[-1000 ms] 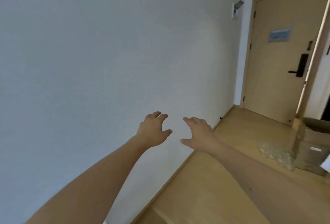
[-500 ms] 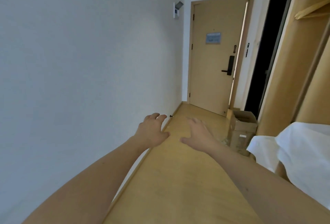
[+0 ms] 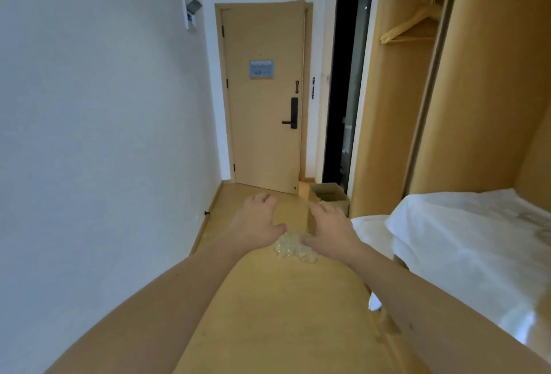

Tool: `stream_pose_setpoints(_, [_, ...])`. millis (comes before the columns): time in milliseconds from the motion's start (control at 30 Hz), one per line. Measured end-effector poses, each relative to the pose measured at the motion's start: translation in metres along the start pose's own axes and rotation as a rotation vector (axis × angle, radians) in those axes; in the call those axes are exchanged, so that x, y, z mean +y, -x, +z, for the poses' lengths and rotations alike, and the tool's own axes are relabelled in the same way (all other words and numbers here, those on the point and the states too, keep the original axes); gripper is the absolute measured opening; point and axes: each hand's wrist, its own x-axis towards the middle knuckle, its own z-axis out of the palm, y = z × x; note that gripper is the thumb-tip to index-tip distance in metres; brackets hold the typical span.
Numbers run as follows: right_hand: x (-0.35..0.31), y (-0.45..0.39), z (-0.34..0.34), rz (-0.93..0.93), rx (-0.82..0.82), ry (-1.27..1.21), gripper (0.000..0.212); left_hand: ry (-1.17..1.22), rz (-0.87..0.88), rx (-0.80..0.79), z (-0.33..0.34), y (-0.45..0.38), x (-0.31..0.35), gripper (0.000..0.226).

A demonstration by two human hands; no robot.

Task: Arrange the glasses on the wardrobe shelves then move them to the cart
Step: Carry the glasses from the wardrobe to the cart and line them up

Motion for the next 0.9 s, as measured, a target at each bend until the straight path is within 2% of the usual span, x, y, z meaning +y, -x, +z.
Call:
stream_pose_setpoints(433, [0.031, -0.052, 0.0, 0.398, 0.099, 0.088, 0.079, 0.141, 0.321, -0.072, 0.033, -0.13, -0.023, 0.07])
stream_pose_setpoints(600, [0.061, -0.038, -0.003, 0.551, 0.093, 0.12, 0.086, 0.239, 0.401, -0.157, 0.065, -0.16, 0.008, 0.069])
stream_pose_setpoints(900, [0.148, -0.034, -0.016, 0.753, 0.175, 0.145, 0.078, 0.253, 0.592, -0.239, 0.114, -0.221, 0.092, 0.068])
